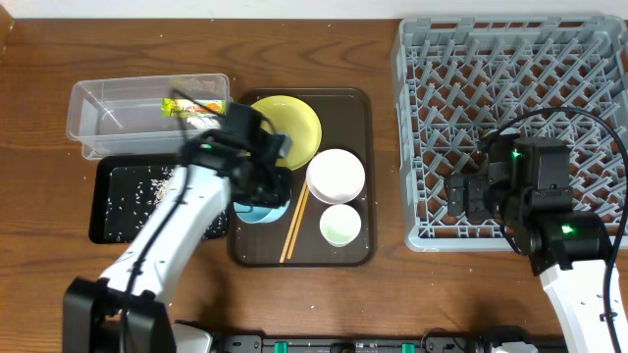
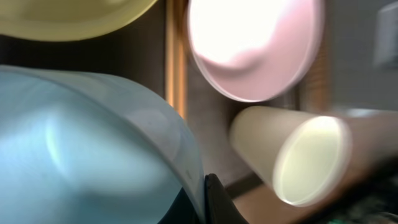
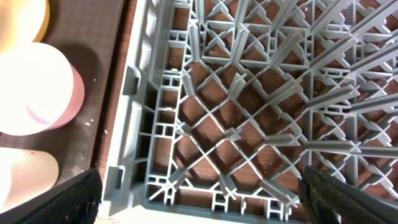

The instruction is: Sort waste into correct bins and load items into the dishwasher rack

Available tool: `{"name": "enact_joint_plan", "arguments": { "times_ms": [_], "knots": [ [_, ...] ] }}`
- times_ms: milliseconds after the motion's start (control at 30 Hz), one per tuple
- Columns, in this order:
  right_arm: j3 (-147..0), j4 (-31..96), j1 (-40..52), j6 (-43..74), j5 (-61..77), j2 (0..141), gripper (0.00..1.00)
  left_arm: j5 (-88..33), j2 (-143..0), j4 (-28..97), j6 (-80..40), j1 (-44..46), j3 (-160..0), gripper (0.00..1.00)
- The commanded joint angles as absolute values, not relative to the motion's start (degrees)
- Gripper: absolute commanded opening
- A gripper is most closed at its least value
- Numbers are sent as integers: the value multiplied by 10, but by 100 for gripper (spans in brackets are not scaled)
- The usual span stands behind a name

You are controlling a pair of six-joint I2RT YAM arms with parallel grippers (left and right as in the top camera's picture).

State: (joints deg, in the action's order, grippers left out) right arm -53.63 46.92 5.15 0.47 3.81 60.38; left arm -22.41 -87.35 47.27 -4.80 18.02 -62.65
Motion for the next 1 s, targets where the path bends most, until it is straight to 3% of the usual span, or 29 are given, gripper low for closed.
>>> {"name": "enact_joint_plan", "arguments": {
  "times_ms": [0,300,367,433,967],
  "knots": [
    [-547,470,47,12,32,603,99,-91,-896,470,-65,212,-630,6],
    [-547,470,47,12,32,603,99,-83,-964,470,-87,226,-630,8],
    [-547,470,47,12,32,603,99,-83,-967,470,-87,226,-630,17],
    [-547,470,47,12,32,603,99,-83,-965,470,-87,226,-630,40],
    [-547,470,47,12,32,603,99,-105,-889,421,-87,226,-666,55]
  ]
}}
